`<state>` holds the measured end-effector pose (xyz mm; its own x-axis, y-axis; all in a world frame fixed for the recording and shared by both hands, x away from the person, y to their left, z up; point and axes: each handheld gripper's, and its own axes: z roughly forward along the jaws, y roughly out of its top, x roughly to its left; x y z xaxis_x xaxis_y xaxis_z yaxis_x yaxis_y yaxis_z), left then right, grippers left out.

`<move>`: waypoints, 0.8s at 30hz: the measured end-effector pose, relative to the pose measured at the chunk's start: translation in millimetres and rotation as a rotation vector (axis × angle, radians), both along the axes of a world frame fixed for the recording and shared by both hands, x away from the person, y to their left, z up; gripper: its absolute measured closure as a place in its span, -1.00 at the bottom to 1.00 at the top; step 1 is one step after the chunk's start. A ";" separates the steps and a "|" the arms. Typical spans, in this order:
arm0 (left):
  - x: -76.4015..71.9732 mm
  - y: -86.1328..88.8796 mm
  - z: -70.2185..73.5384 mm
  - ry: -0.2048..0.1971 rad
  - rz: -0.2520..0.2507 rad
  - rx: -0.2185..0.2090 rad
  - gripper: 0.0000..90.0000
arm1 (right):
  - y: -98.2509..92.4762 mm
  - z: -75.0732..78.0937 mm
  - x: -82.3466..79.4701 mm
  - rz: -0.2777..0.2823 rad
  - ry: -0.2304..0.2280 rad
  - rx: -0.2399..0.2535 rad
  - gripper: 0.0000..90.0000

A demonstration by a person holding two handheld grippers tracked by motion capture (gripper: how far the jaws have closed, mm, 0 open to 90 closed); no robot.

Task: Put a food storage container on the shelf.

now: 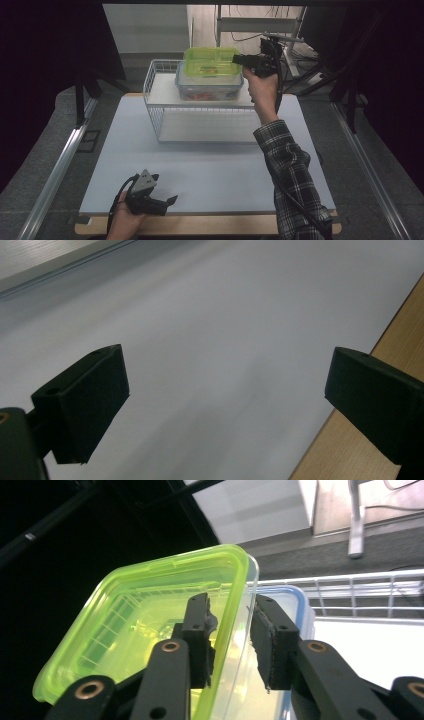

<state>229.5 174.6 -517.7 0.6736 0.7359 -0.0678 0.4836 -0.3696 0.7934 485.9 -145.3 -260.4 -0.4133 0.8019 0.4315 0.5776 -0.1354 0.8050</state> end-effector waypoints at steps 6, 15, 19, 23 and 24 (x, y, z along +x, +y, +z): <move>0.2 -0.2 -0.3 0.000 -0.002 -0.001 -0.91 | 4.2 1.1 0.9 -0.020 -0.032 -0.084 0.34; 0.0 -0.1 -0.1 0.000 0.000 0.001 -0.91 | 1.3 6.4 -3.9 0.025 -0.079 -0.106 -0.24; 0.1 -0.1 -0.2 0.000 0.000 0.002 -0.91 | -1.3 8.4 -8.7 0.075 -0.087 -0.085 -0.47; -0.1 -1.0 -0.4 0.001 -0.001 0.004 -0.91 | -4.3 8.9 -15.1 0.101 -0.111 -0.087 -0.65; -0.1 -1.1 -0.5 0.002 -0.001 0.004 -0.91 | -5.2 8.8 -16.3 0.110 -0.111 -0.091 -0.68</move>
